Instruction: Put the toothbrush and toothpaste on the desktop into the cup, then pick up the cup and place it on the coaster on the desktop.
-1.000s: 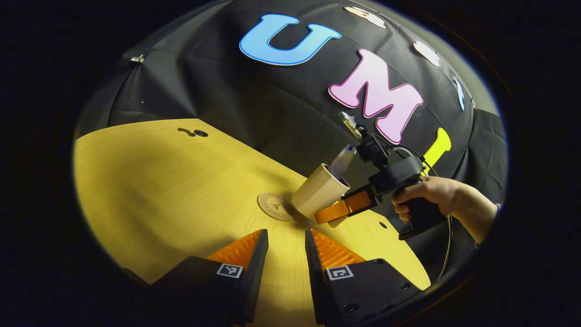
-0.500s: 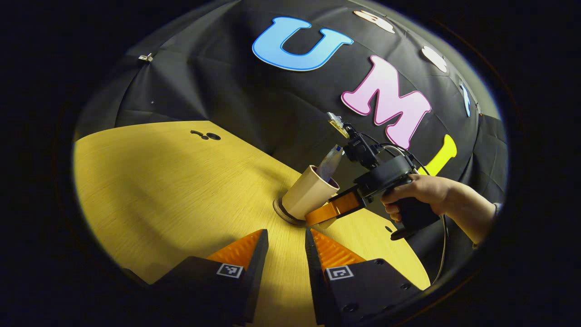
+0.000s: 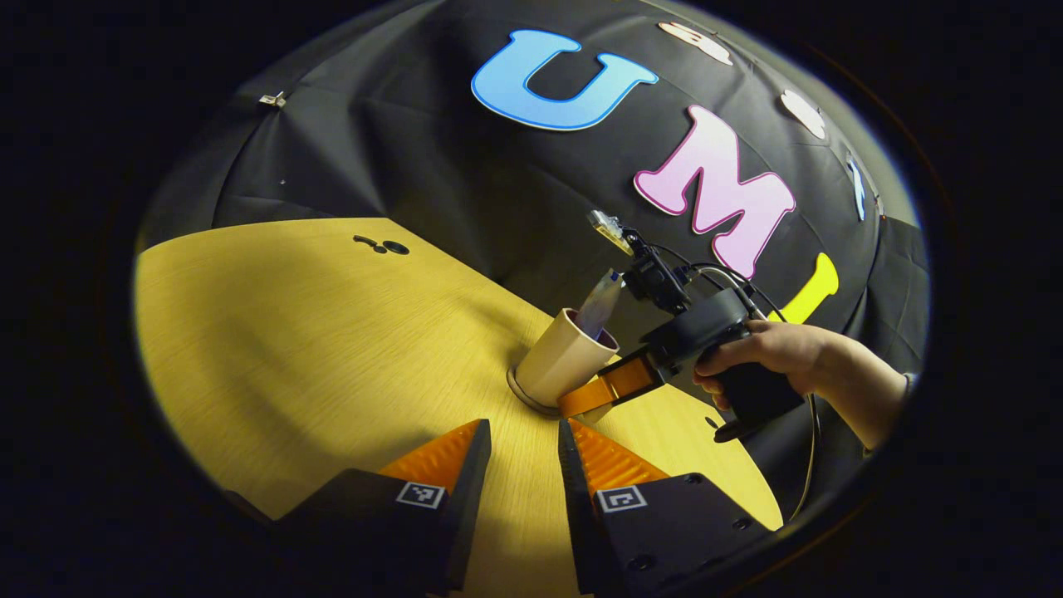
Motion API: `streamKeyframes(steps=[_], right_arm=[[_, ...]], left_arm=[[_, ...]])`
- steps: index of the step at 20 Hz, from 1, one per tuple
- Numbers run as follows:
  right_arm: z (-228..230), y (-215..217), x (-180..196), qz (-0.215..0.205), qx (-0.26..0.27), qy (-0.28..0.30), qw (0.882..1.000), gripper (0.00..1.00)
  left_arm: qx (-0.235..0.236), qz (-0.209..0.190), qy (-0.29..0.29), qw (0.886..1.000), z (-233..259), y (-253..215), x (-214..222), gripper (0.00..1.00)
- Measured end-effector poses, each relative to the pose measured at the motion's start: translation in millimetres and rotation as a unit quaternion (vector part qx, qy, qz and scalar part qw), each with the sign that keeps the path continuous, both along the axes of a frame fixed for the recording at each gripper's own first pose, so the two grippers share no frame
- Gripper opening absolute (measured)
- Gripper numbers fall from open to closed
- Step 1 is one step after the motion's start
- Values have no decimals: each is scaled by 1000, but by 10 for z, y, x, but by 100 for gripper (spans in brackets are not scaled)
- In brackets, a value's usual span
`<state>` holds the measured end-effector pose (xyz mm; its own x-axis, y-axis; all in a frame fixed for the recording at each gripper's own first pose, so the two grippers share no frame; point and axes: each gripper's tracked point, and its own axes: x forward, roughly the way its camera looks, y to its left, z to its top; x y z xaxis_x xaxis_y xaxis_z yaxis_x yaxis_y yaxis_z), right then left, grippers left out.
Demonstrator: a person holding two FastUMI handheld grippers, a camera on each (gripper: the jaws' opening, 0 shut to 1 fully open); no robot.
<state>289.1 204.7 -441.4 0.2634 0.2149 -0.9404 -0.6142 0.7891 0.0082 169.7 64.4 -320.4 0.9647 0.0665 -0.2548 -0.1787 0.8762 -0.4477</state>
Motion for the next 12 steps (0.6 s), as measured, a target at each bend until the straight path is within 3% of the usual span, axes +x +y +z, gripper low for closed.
streamKeyframes(steps=[7, 12], right_arm=[[118, -94, 51, -10, -4, -19, 1000, 56], [304, -23, 34, -19, 23, -34, 999, 62]], left_arm=[[-3, -3, 2, 1000, 18, -5, 9, 52], [21, -4, 18, 1000, 23, -42, 18, 52]])
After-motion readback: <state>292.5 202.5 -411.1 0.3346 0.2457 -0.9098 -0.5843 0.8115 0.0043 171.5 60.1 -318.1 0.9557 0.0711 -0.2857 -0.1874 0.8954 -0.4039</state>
